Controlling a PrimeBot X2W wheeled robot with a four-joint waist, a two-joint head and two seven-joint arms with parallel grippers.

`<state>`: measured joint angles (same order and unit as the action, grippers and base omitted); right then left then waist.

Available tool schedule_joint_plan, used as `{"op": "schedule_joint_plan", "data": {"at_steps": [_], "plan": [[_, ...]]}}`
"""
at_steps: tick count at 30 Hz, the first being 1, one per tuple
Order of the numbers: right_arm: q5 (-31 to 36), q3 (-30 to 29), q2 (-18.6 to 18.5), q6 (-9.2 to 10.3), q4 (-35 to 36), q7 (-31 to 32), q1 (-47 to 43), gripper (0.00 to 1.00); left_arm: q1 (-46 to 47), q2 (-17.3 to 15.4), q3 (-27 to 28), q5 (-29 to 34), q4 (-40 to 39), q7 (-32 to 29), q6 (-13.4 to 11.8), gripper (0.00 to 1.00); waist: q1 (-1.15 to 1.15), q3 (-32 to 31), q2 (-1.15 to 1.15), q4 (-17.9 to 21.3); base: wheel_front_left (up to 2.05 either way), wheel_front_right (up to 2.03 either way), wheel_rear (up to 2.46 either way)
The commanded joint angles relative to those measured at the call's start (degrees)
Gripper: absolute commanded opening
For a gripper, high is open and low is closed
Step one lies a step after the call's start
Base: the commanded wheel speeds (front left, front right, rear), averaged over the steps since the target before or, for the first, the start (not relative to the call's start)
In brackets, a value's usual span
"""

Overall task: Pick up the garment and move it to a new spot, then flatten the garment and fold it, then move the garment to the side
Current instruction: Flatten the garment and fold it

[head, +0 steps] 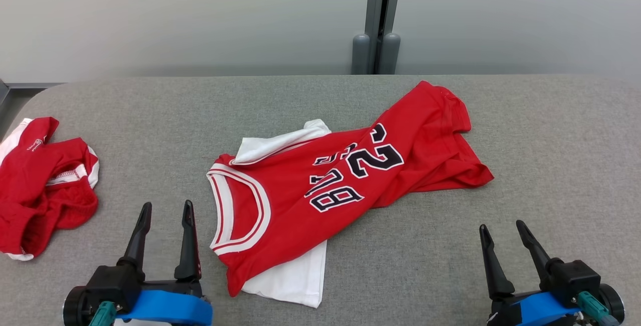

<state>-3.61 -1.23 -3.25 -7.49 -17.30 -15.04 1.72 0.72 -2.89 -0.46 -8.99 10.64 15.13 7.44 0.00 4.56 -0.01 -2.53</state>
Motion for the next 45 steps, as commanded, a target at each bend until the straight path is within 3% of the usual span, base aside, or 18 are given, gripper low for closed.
{"op": "schedule_joint_plan", "data": {"at_steps": [1,12,21,38,39,40,45], "plan": [[0.01,0.12,0.18,-0.01,-0.08,-0.20,0.68,1.00,-0.31,0.01,-0.32,0.19,0.27,0.02,0.05,1.00,0.00,0.12,0.01,0.09,0.00,0.00,0.00],[-0.43,0.95,0.30,-0.01,-0.36,-0.20,1.77,1.00,2.82,-0.55,-3.80,0.34,2.48,0.02,0.06,1.00,0.00,1.89,0.01,1.03,0.00,0.00,0.00],[-0.38,1.24,0.32,-0.01,-0.88,-0.20,2.29,1.00,2.30,-0.31,-5.44,-0.60,13.85,0.02,0.05,1.00,0.00,2.47,0.01,1.42,0.00,0.00,0.00],[-1.22,2.00,0.35,-0.01,-1.19,-0.19,2.91,1.00,5.61,-0.05,-10.63,-6.59,23.18,0.02,0.05,1.00,0.00,3.41,0.01,1.93,0.00,0.00,0.00],[-1.42,1.88,0.35,-0.01,-1.07,-0.20,2.77,1.00,6.54,-0.04,-10.83,-7.11,24.03,0.02,0.05,0.34,0.00,3.40,0.01,2.03,0.00,0.00,0.00],[-1.49,1.82,0.36,-0.01,-1.04,-0.20,2.63,1.00,6.97,-0.06,-10.87,-7.27,24.21,0.02,0.05,0.00,0.00,3.39,0.01,2.06,0.00,0.00,0.00],[-1.52,1.26,0.36,-0.01,-1.06,-0.20,1.82,1.00,8.25,-1.08,-8.15,-8.16,22.33,0.02,0.05,0.00,0.00,3.23,0.01,1.60,0.00,0.00,0.00]]}}
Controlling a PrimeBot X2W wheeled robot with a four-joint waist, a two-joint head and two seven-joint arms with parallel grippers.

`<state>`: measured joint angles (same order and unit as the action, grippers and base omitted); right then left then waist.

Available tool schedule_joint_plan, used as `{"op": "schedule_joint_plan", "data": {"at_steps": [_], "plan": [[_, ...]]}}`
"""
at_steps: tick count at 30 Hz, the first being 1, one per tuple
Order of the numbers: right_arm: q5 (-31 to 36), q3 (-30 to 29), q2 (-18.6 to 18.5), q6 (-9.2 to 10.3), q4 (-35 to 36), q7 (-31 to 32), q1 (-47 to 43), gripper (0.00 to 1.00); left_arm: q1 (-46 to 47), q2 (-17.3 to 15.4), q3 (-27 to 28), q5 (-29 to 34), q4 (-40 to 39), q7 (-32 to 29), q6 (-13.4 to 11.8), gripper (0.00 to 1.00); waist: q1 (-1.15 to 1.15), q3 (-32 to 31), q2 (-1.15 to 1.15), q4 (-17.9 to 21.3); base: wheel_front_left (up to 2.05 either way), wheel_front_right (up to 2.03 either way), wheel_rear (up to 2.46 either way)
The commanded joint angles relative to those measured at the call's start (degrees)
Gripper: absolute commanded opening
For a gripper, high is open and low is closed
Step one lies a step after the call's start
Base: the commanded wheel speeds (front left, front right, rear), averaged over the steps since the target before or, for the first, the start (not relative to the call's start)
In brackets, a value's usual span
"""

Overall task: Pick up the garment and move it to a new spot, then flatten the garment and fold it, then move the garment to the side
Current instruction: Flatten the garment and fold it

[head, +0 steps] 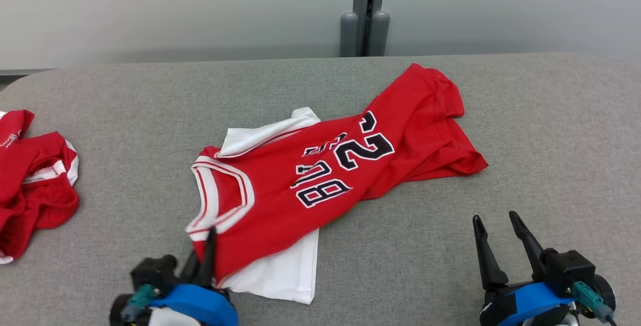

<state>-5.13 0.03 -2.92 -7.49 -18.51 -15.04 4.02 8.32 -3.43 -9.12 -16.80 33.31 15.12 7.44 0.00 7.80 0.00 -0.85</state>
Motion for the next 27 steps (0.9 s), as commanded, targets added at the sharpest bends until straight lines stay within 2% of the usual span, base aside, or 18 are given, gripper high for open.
{"op": "schedule_joint_plan", "data": {"at_steps": [1,6,11,12,13,14,18,24,27], "plan": [[-0.03,-0.11,0.03,-0.01,0.15,-0.20,-0.53,1.00,0.64,-0.90,1.64,-0.27,-1.21,0.03,0.05,0.00,0.00,0.00,0.00,-0.23,0.00,0.00,0.00],[-0.08,0.05,0.02,-0.01,-0.19,-0.20,0.19,1.00,0.85,-3.18,7.13,0.86,-4.53,0.03,0.05,0.00,0.00,0.25,0.00,-0.49,0.00,0.00,0.00],[-0.05,0.73,0.01,-0.01,-0.69,-0.19,0.59,1.00,1.74,-3.85,9.45,1.74,-4.86,0.03,0.01,0.00,0.00,0.39,0.00,0.05,0.00,0.00,0.00],[-0.11,0.67,0.01,-0.01,-0.85,-0.20,0.55,1.00,1.86,-3.99,9.51,2.08,-4.36,0.03,0.01,0.19,0.00,0.41,0.00,0.14,0.00,0.00,0.00],[-0.14,0.67,0.01,-0.01,-1.00,-0.20,0.44,1.00,2.17,-4.20,9.56,2.38,-4.06,0.03,0.02,0.90,0.00,0.42,0.00,0.25,0.00,0.00,0.00],[-0.14,0.67,0.01,-0.01,-1.09,-0.20,0.29,1.00,2.64,-4.11,9.74,2.49,-3.85,0.03,0.02,1.00,0.00,0.42,0.00,0.33,0.00,0.00,0.00],[-0.27,0.32,0.00,-0.01,-1.23,-0.20,-0.27,1.00,3.08,-3.45,11.41,3.52,-5.52,0.03,0.03,1.00,0.00,0.41,0.00,0.20,0.00,0.00,0.00],[-0.50,0.15,0.01,-0.01,-1.40,-0.20,0.08,1.00,0.66,-2.21,14.22,7.17,-12.48,0.03,-0.40,1.00,0.00,0.33,0.00,-0.40,0.00,0.00,0.00],[-0.47,0.19,0.00,-0.01,-1.47,-0.19,0.41,1.00,-0.99,-1.05,12.96,8.55,-16.43,0.02,-0.23,1.00,0.00,0.27,0.00,-0.66,0.00,0.00,0.00]]}}
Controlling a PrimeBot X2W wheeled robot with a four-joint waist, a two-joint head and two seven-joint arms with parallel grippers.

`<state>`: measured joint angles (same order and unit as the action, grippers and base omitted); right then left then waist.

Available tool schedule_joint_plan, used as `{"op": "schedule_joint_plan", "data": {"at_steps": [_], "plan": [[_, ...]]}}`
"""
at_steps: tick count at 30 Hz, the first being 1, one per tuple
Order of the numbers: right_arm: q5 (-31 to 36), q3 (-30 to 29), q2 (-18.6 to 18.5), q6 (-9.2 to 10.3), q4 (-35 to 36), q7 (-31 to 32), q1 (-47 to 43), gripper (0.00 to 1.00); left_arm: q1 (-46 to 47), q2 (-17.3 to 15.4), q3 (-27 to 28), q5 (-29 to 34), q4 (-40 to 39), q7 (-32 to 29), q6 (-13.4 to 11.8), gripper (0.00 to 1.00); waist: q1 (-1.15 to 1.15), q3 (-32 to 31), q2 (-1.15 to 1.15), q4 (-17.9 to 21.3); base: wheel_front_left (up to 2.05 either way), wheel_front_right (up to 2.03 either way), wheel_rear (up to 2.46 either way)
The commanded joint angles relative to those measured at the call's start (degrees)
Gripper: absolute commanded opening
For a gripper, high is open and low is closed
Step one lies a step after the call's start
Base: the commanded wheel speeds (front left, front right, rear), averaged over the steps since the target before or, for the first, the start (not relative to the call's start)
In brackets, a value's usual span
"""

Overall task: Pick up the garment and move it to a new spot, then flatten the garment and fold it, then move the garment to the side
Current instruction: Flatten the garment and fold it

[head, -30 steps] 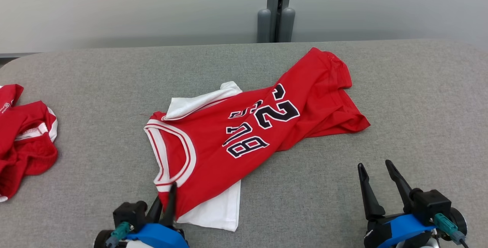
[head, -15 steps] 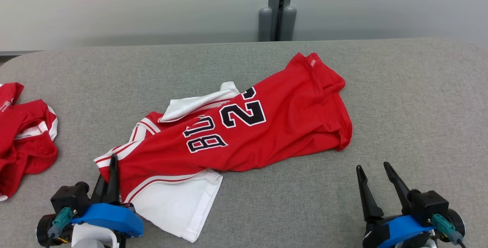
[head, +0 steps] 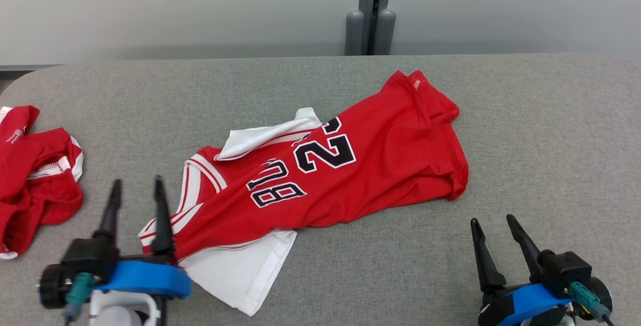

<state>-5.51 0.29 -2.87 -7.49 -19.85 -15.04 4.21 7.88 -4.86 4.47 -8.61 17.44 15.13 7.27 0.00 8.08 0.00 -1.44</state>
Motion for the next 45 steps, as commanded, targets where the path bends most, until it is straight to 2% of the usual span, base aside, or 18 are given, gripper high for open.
{"op": "schedule_joint_plan", "data": {"at_steps": [1,6,11,18,31,32,33,34,35,41,45], "plan": [[-0.08,0.00,-0.04,-0.01,-0.14,-0.20,0.29,1.00,-1.18,0.71,-1.71,0.73,-1.39,0.02,0.04,1.00,0.00,-0.01,0.00,-0.11,0.00,0.00,0.00],[-0.29,0.34,-0.04,-0.01,0.08,-0.20,0.47,1.00,-3.03,1.32,-9.97,1.25,-1.65,0.02,0.20,1.00,0.00,0.21,0.00,-0.06,0.00,0.00,0.00],[-0.33,0.63,-0.04,-0.01,-0.04,-0.20,1.27,1.00,-2.51,1.02,-17.42,-0.24,1.91,0.02,0.20,1.00,0.00,0.83,0.00,0.79,0.00,0.00,0.00],[-0.32,0.55,-0.07,-0.01,-0.10,-0.19,1.55,1.00,-0.82,-0.81,-24.71,-1.55,9.37,0.02,0.21,1.00,0.00,1.62,0.00,2.40,0.00,0.00,0.00],[-0.08,0.67,-0.05,-0.01,-0.41,-0.20,1.66,1.00,2.71,-1.35,-28.00,-2.73,21.95,-0.08,0.22,1.00,0.00,1.68,0.00,4.34,0.00,0.00,0.00],[-0.02,0.64,-0.05,-0.01,-0.44,-0.19,1.57,1.00,2.83,-1.27,-28.13,-2.93,22.58,-0.08,0.22,0.93,0.00,1.55,0.00,4.35,0.00,0.00,0.00],[0.00,0.56,-0.06,-0.01,-0.51,-0.19,1.49,1.00,2.92,-1.17,-28.25,-3.12,23.00,-0.08,0.22,0.44,0.00,1.29,0.00,4.31,0.00,0.00,0.00],[0.06,0.45,-0.05,-0.01,-0.59,-0.20,1.28,1.00,2.94,-1.07,-28.38,-3.40,23.36,-0.07,0.22,0.29,0.00,0.96,0.00,4.16,0.00,0.00,0.00],[0.11,0.40,-0.05,-0.01,-0.62,-0.20,1.08,1.00,2.98,-1.06,-28.19,-3.57,23.51,-0.06,0.22,0.00,0.00,0.70,0.00,4.02,0.00,0.00,0.00],[0.13,0.14,-0.06,-0.01,-0.81,-0.19,0.24,1.00,2.73,-1.64,-26.44,-4.86,22.72,0.01,0.21,0.00,0.00,-1.17,0.00,2.39,0.00,0.00,0.00],[-0.15,0.02,-0.06,-0.01,-1.03,-0.20,-0.54,1.00,1.47,-2.53,-28.10,-6.14,18.84,0.02,0.22,0.00,0.00,-2.69,0.00,0.93,0.00,0.00,0.00]]}}
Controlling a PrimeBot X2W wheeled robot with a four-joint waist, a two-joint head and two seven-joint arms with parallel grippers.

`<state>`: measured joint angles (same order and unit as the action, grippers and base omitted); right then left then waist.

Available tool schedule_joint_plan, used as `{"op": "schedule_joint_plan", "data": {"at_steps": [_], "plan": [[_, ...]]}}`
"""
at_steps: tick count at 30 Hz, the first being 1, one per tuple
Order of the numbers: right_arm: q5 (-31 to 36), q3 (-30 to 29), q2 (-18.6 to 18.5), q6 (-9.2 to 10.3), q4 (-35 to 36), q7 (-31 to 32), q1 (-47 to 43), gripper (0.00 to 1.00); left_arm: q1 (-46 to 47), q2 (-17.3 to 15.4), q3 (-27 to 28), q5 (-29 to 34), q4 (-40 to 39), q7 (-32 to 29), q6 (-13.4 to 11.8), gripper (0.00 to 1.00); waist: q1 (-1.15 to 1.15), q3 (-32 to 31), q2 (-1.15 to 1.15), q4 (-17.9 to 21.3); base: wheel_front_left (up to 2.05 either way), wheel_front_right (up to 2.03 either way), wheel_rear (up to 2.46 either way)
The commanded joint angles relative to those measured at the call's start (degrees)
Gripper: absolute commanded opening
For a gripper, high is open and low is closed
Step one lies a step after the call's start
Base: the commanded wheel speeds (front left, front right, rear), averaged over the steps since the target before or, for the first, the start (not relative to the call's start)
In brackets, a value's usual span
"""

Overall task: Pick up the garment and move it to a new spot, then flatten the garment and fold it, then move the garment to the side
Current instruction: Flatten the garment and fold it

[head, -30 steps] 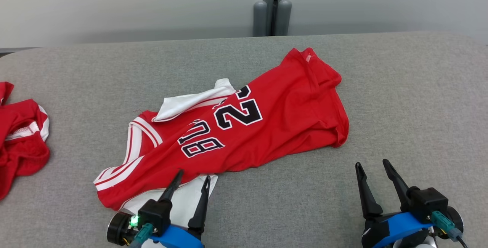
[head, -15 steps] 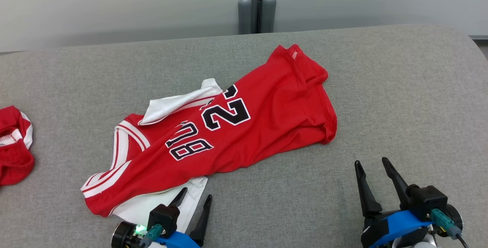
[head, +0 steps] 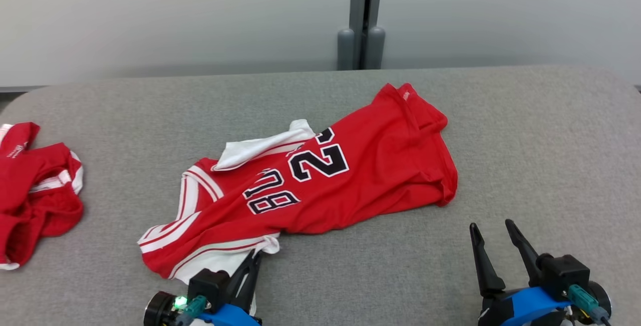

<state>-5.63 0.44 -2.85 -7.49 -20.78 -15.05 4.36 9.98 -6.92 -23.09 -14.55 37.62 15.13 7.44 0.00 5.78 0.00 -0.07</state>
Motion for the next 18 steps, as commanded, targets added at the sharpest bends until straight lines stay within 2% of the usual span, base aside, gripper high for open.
{"op": "schedule_joint_plan", "data": {"at_steps": [1,12,18], "plan": [[-0.12,-0.37,-0.08,-0.01,-0.16,-0.18,-1.00,1.00,-1.06,-1.13,-1.29,-0.10,-2.51,0.02,0.04,0.00,0.00,-0.78,0.00,-0.96,0.00,0.00,0.00],[-1.04,-0.29,-0.08,-0.01,-0.73,-0.18,-2.64,1.00,-8.71,-8.44,-8.13,-0.28,-12.53,0.02,0.04,0.00,0.00,-3.51,0.00,-4.46,0.00,0.00,0.00],[-1.16,-0.56,-0.08,-0.01,-0.57,-0.19,-3.36,1.00,-11.99,-11.49,-7.18,-0.45,-14.14,0.01,-1.16,0.00,0.00,-3.61,0.00,-5.33,0.00,0.00,0.00]]}}
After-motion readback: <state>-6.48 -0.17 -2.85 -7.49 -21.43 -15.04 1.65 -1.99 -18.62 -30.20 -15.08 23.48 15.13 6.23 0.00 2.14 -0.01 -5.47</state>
